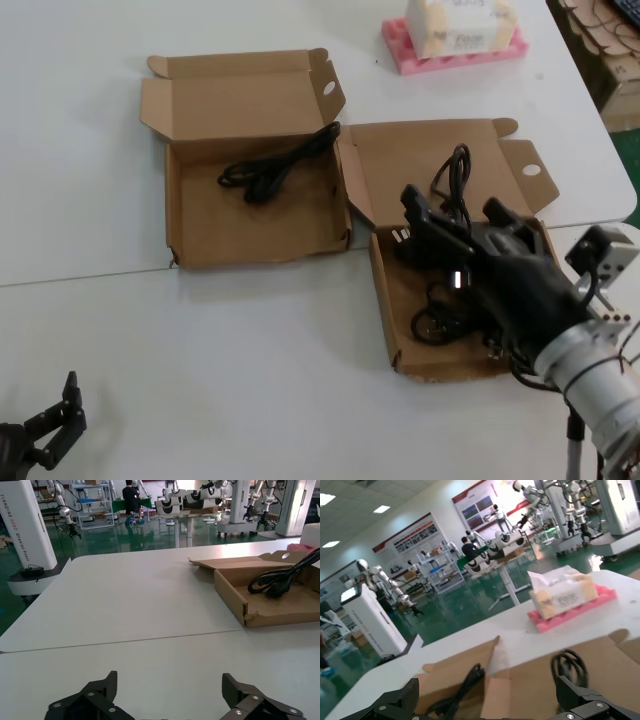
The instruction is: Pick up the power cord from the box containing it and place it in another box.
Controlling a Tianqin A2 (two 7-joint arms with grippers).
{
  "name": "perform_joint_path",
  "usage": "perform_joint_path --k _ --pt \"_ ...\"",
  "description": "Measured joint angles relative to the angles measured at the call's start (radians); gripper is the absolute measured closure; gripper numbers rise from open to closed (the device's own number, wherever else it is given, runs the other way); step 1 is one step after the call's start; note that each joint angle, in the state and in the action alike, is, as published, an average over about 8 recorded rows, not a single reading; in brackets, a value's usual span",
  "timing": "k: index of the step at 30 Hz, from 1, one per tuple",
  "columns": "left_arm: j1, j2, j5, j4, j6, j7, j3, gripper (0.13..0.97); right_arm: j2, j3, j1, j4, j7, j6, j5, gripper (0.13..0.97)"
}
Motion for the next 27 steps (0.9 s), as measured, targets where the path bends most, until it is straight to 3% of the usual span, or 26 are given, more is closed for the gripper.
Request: perform_joint_path --k 8,17,27 --pt "0.000 0.000 0.000 0.000 0.000 0.000 0.000 0.294 0.002 0.013 -0.068 0.021 0.000 0.033 -0.006 0.129" --pt "0.000 0.000 0.000 0.000 0.000 0.000 0.000 0.180 0.005 0.028 -0.144 0.045 0.000 0.070 -0.014 0.129" --pt "0.000 0.000 0.000 0.000 0.000 0.000 0.000 0.133 0.007 0.045 -0.229 0.072 0.000 0.111 -0.022 0.129"
